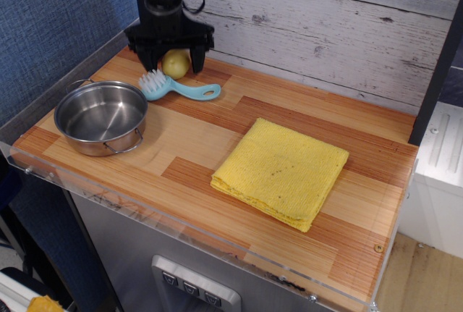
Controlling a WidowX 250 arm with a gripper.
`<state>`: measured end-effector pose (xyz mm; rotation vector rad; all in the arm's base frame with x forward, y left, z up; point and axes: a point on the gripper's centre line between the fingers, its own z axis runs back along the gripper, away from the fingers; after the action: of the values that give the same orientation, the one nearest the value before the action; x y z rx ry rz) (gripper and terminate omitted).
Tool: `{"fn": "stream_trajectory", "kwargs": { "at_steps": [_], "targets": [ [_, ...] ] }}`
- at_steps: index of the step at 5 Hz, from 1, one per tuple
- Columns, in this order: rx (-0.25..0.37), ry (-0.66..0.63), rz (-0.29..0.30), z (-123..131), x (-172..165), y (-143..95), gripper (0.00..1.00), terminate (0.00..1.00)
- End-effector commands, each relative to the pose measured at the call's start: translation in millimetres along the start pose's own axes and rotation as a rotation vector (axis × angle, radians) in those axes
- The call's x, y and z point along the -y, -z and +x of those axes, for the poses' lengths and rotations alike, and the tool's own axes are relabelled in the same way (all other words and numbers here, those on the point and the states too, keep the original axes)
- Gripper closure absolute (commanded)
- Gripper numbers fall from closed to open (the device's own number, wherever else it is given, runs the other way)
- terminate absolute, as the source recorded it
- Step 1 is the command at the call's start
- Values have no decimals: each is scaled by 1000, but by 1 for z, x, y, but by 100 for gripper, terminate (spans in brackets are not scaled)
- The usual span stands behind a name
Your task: Place the egg in front of the blue brush and next to the back wall.
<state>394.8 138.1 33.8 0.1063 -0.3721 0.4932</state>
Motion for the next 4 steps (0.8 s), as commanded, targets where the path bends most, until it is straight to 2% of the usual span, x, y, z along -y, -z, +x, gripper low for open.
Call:
{"fn": "stream_trajectory", "kwargs": {
  "at_steps": [1,2,4],
  "targets": [
    [165,-11,-45,25,-5,-63,0,0],
    [179,18,-73,24,-3,-92,0,0],
    [261,30,-198,9,-12,-167,0,0]
  ]
}}
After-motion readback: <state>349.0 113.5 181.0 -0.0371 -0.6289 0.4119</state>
